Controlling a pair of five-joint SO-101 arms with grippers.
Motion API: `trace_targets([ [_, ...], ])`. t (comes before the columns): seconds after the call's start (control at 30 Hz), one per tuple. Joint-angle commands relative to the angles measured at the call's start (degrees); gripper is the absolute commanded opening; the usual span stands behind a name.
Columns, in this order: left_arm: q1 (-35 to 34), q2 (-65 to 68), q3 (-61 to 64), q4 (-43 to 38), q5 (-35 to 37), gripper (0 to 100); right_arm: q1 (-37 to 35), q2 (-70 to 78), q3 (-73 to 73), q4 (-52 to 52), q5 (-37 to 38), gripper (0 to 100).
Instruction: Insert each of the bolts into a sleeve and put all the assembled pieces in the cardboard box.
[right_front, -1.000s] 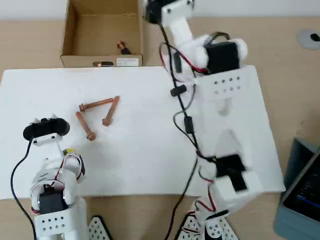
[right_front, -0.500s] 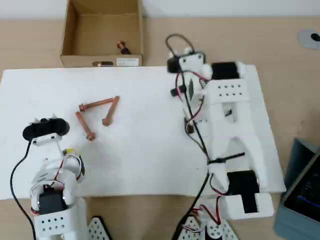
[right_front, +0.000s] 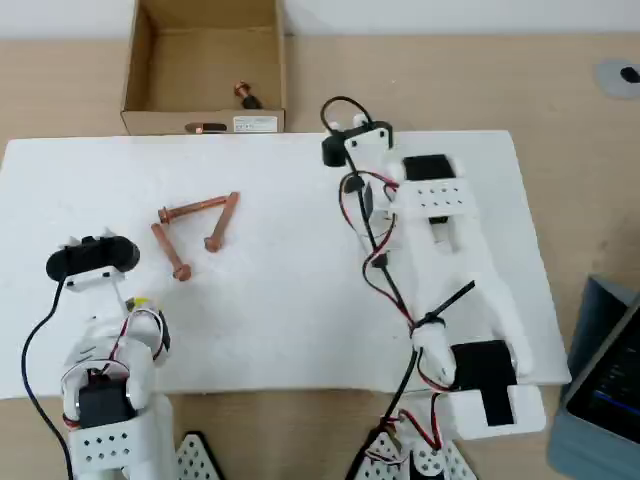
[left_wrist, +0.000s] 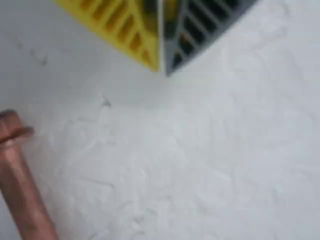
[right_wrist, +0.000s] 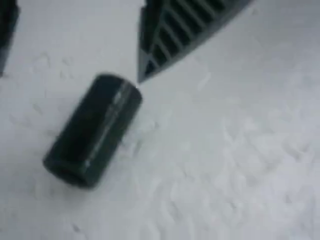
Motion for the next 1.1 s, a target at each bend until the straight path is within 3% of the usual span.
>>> trace_targets([
  [0.0, -0.4, -0.3, -0.3, -1.2, -0.4, 0, -2.2, -1.1, 0.7, -2.2, 0.4, 19.4],
  [0.6, -0.4, -0.3, -0.3, -1.2, -0.4, 0, -2.4, 13.2, -2.6, -6.0, 0.0, 18.6],
  [0.87, -0.4, -0.3, -0.3, -1.2, -0.4, 0, -2.4, 19.0, -2.9, -8.7, -1.1, 2.5],
  [1.07, -0.4, -0.3, -0.3, -1.2, -0.4, 0, -2.4, 18.6, -4.2, -6.7, -1.1, 1.0],
])
